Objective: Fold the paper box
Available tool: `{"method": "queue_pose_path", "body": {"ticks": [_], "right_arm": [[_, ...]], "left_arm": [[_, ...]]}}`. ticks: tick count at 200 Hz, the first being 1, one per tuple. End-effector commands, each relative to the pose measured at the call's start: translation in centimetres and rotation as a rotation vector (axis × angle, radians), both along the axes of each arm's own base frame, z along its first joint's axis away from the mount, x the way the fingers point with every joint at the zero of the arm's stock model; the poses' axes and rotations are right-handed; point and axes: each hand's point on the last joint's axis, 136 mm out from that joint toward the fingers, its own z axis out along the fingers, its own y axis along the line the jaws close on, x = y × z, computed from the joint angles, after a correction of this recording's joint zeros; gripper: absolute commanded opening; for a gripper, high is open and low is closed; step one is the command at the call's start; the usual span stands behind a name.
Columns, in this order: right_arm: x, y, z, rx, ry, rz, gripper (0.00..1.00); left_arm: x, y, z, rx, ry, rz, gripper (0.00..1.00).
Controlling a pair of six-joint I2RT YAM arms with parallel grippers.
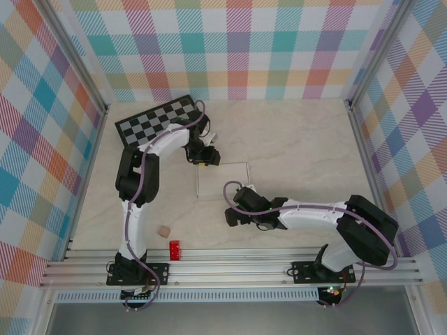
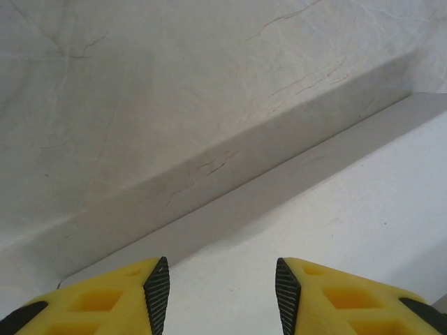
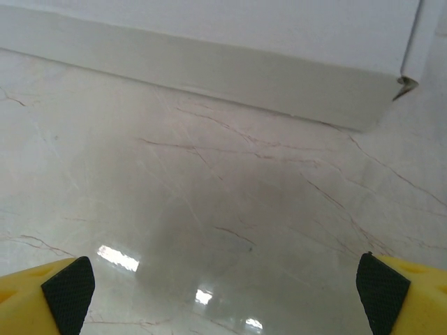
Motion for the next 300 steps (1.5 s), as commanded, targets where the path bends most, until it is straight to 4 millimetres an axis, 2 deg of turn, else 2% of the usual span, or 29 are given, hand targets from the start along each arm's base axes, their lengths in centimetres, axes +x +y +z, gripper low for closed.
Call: {"method": "queue_pose_path", "body": {"ticks": [1, 15, 32, 66, 99, 123, 158, 179, 202, 226, 266, 281, 300], "right_arm": [[1.6, 1.5, 1.7, 0.028, -0.081, -0.01, 1.0], [1.7, 1.5, 1.4, 0.024, -0.072, -0.037, 1.0], [1.7, 2.1, 0.8, 0.021, -0.047, -0.069, 1.0], [2.0, 3.5, 0.6, 0.012, -0.062, -0.092, 1.0], [2.8, 4.6, -0.2, 0.035, -0.092, -0.082, 1.0], [3.6, 4.5, -0.5, 0.033, -0.171, -0.095, 1.0], [3.8, 3.3, -3.2, -0.026, -0.206, -0.126, 1.0], [4.0, 4.0, -4.2, -0.023, -0.257, -0.064, 1.0], [4.7, 5.8, -4.2, -0.002, -0.339, 0.019, 1.0], [6.2, 7.7, -3.2, 0.011, -0.435, 0.054, 1.0], [9.1, 10.8, -1.8, 0.046, -0.548, 0.018, 1.0], [10.0, 11.1, -1.4, 0.039, -0.556, -0.021, 1.0], [11.4, 9.2, -0.8, -0.001, -0.558, -0.141, 1.0]], "left_arm": [[1.3, -0.5, 0.8, 0.019, 0.013, -0.003, 0.47], [2.1, -1.6, 0.7, -0.002, 0.04, -0.015, 0.46], [2.0, -2.2, -0.7, -0.001, 0.083, -0.018, 0.46], [0.7, -2.9, -2.5, -0.005, 0.122, -0.017, 0.46], [-0.8, -3.7, -3.0, -0.002, 0.144, -0.055, 0.46], [-1.8, -3.9, -3.4, -0.007, 0.168, -0.062, 0.45], [-3.6, -4.1, -4.3, -0.023, 0.221, -0.067, 0.43], [-4.9, -4.5, -5.0, -0.032, 0.257, -0.085, 0.43], [-6.6, -5.2, -5.7, -0.03, 0.297, -0.112, 0.41], [-8.2, -5.3, -6.4, -0.023, 0.338, -0.124, 0.41], [-10.7, -5.7, -7.0, -0.049, 0.408, -0.124, 0.4], [-11.5, -5.9, -6.7, -0.053, 0.416, -0.136, 0.4], [-12.1, -6.0, -6.4, -0.065, 0.427, -0.14, 0.4]]}}
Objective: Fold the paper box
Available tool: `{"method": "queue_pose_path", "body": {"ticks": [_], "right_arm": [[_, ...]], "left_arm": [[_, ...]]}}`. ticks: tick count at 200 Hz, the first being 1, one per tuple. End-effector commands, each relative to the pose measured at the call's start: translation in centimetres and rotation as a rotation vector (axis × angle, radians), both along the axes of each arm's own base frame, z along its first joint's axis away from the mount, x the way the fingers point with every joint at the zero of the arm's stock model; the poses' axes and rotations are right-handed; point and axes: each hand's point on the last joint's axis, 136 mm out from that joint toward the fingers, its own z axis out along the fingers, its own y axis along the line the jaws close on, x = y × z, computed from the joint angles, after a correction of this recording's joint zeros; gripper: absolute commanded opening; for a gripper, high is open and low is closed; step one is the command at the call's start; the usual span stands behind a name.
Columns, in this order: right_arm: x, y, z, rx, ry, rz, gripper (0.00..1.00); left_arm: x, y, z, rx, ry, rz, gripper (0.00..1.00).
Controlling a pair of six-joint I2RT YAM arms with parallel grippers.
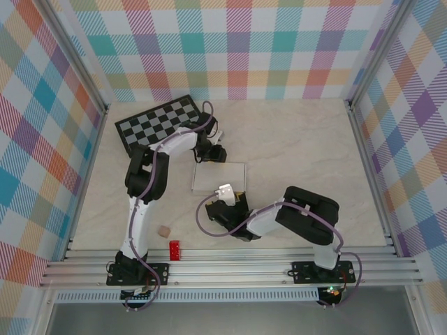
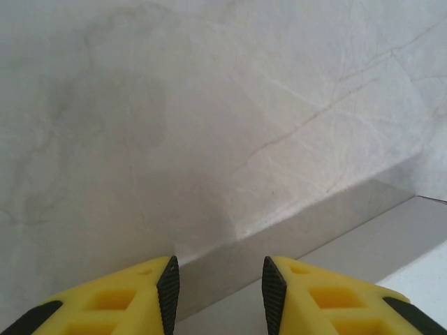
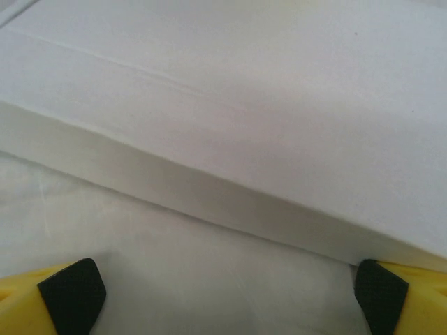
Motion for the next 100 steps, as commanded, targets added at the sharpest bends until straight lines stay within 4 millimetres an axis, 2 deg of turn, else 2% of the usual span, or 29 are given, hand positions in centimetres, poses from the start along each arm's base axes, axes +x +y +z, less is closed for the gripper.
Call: {"method": "queue_pose_path", "body": {"ticks": [1, 18, 29, 62, 100], "right_arm": [[5.1, 2.5, 1.4, 0.061, -0.072, -0.023, 1.0], [6.2, -0.3, 1.3, 0.096, -0.024, -0.155, 1.0], [6.7, -1.2, 1.3, 0.107, -0.007, -0.198, 1.0], [7.0, -1.6, 1.1, 0.06, 0.0, -0.207, 1.0], [6.7, -2.5, 0.1, 0.05, 0.039, -0.262, 1.0]], "left_arm": [[-15.0, -2.7, -3.2, -0.014, 0.537, -0.136, 0.4], [-15.4, -2.5, -3.2, -0.016, 0.543, -0.138, 0.39], [-15.5, -2.4, -3.3, -0.011, 0.547, -0.138, 0.39], [-15.3, -2.3, -3.9, 0.006, 0.555, -0.133, 0.39], [-14.7, -2.6, -3.5, 0.006, 0.548, -0.132, 0.39]]}}
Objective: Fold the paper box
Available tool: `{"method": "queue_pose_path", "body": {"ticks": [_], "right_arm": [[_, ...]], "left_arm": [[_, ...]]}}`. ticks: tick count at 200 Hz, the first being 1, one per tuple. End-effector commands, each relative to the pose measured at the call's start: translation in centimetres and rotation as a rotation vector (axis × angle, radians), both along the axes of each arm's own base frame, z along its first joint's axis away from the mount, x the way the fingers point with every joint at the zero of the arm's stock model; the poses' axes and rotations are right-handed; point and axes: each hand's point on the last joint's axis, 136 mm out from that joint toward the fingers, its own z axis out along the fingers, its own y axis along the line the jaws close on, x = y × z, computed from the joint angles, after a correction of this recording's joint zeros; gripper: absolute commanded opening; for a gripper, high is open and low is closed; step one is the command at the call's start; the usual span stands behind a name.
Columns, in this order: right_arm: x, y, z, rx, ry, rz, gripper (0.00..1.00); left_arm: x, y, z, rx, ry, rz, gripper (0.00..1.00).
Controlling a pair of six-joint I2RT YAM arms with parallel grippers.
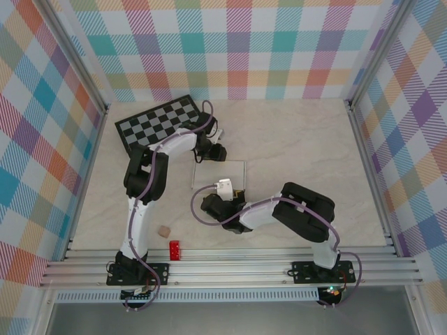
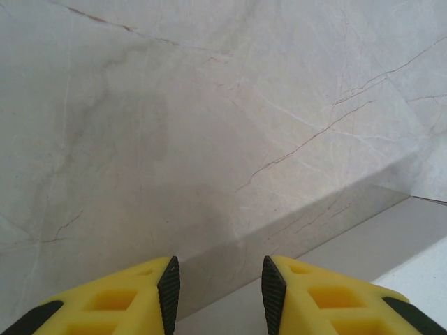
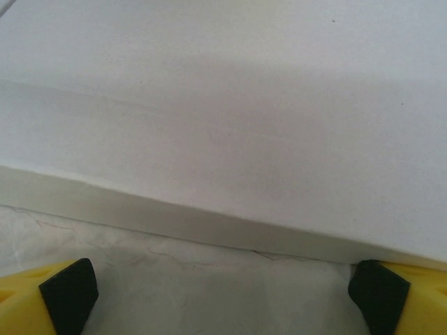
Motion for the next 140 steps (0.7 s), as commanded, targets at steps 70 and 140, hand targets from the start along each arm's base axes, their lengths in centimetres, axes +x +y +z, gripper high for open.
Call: {"method": "queue_pose_path", "body": {"ticks": [70, 140], "right_arm": [[1.3, -3.7, 0.2, 0.005, 0.143, -0.114, 1.0], [-2.3, -3.2, 4.6, 0.039, 0.177, 0.003, 1.0]], "left_arm": [[-10.0, -1.7, -2.9, 0.037, 0.501, -0.091, 0.42], [-3.1, -2.0, 2.4, -0.002, 0.32, -0.045, 0.53]]}}
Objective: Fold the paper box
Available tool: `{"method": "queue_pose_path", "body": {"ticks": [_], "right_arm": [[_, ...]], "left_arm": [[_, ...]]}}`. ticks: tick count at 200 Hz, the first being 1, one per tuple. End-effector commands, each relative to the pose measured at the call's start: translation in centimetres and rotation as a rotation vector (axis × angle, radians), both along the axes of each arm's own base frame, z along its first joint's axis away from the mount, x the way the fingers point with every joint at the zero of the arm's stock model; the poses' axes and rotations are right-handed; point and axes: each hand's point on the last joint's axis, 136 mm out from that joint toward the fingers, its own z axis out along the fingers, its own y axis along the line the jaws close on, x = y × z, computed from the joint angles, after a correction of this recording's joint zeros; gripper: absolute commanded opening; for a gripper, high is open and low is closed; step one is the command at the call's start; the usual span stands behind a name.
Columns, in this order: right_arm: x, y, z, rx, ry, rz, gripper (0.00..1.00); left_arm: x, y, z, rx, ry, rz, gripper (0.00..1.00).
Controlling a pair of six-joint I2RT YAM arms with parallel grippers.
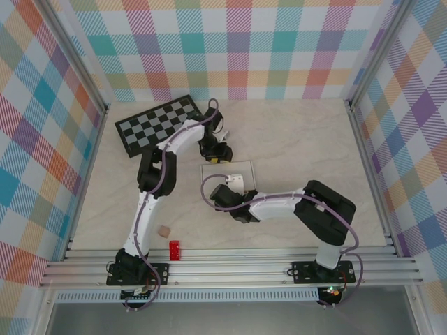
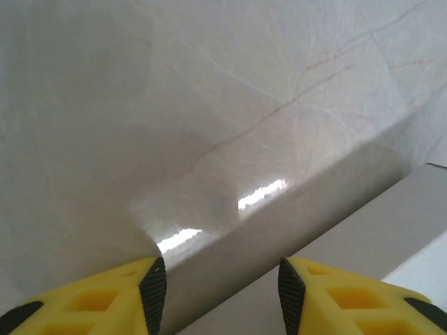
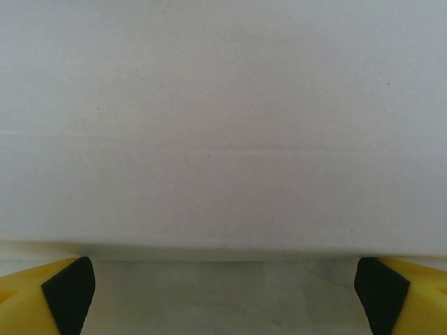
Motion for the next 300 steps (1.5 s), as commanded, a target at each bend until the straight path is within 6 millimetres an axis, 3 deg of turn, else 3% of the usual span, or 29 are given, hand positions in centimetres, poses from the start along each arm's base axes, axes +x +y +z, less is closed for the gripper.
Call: {"method": "queue_pose_path", "body": {"ticks": [1, 45, 69, 91, 120, 129, 131, 133, 135, 152, 166, 191, 212, 236, 263, 300], "right_arm": [[-0.7, 0.6, 3.2, 0.055, -0.037, 0.03, 1.0], [-2.9, -1.3, 6.5, 0.042, -0.03, 0.061, 1.0], [-3.7, -2.9, 7.2, 0.022, -0.025, 0.066, 1.0], [-4.0, -4.2, 9.3, 0.004, -0.072, 0.121, 1.0], [-1.6, -6.8, 13.0, -0.04, -0.159, 0.191, 1.0], [-0.5, -8.1, 14.2, -0.034, -0.186, 0.184, 1.0], [-0.2, -8.4, 14.5, -0.03, -0.193, 0.18, 1.0], [0.0, -8.7, 14.8, -0.029, -0.203, 0.182, 1.0], [0.2, -8.9, 15.0, -0.029, -0.21, 0.185, 1.0], [2.7, -11.3, 16.7, -0.023, -0.28, 0.188, 1.0], [4.7, -14.0, 16.8, -0.025, -0.283, 0.134, 1.0], [7.8, -18.4, 15.6, -0.026, -0.261, 0.015, 1.0], [9.8, -22.2, 14.2, -0.006, -0.28, -0.092, 1.0], [11.5, -26.0, 12.3, 0.048, -0.281, -0.191, 1.0], [12.6, -28.7, 10.3, 0.076, -0.313, -0.245, 1.0], [13.4, -30.4, 7.7, 0.075, -0.326, -0.265, 1.0]], "left_arm": [[-2.2, -0.4, 2.1, -0.012, 0.095, -0.014, 0.53], [1.6, 1.0, 6.5, -0.069, -0.02, 0.061, 0.6], [2.2, 1.7, 8.3, -0.087, -0.054, 0.085, 0.6], [2.3, 2.6, 11.4, -0.077, -0.152, 0.071, 0.6], [1.8, 5.3, 16.3, -0.094, -0.337, 0.085, 0.64], [1.6, 6.8, 17.5, -0.093, -0.401, 0.111, 0.78], [1.5, 7.2, 17.9, -0.093, -0.419, 0.116, 0.84], [1.1, 7.6, 18.4, -0.09, -0.435, 0.122, 0.96], [1.0, 8.1, 18.9, -0.086, -0.456, 0.129, 0.99], [0.1, 11.6, 19.1, -0.014, -0.605, 0.188, 1.0], [-1.2, 14.1, 20.1, -0.03, -0.754, 0.247, 1.0], [-3.0, 19.8, 19.8, 0.019, -0.954, 0.446, 1.0], [-4.3, 25.3, 16.3, 0.114, -1.008, 0.64, 1.0], [-6.0, 29.3, 11.1, 0.16, -0.994, 0.771, 1.0], [-7.9, 31.3, 7.3, 0.218, -0.994, 0.804, 1.0], [-6.8, 31.1, 7.5, 0.195, -1.082, 0.763, 1.0]]}}
